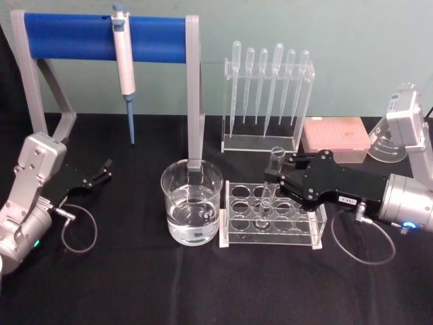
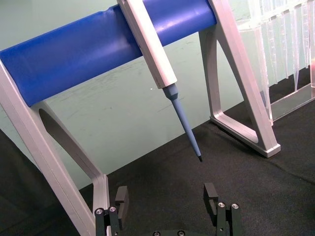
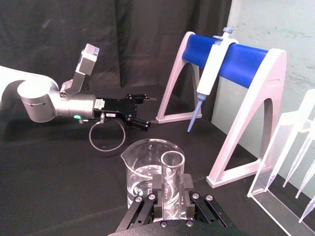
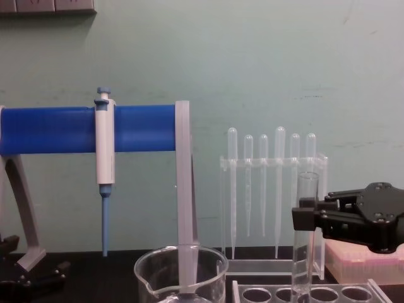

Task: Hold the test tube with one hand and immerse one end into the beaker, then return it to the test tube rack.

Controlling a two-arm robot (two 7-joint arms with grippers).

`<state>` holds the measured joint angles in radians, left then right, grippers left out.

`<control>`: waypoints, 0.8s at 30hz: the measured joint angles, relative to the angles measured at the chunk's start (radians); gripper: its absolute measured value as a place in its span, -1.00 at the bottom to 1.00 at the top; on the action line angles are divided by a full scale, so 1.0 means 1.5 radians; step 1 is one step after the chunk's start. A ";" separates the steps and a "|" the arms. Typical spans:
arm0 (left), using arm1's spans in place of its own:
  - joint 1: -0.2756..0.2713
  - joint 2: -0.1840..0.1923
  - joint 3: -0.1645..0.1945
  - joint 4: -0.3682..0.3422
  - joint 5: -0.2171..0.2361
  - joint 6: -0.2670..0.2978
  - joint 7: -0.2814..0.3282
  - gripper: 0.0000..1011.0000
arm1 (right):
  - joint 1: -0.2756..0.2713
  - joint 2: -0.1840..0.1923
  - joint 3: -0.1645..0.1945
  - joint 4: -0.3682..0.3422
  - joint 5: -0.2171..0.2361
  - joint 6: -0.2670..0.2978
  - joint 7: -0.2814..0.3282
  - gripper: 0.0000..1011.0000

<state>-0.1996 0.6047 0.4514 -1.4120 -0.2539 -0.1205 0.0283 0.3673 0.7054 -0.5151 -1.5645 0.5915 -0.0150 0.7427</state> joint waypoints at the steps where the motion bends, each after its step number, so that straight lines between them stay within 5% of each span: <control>1: 0.000 0.000 0.000 0.000 0.000 0.000 0.000 0.98 | -0.001 -0.001 0.000 0.000 -0.001 -0.001 0.000 -0.52; 24: 0.000 0.000 0.000 0.000 0.000 0.000 0.000 0.98 | -0.016 -0.011 0.001 0.014 -0.023 -0.012 -0.003 -0.52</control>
<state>-0.1995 0.6047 0.4514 -1.4120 -0.2539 -0.1205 0.0283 0.3431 0.6895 -0.5131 -1.5441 0.5570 -0.0327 0.7383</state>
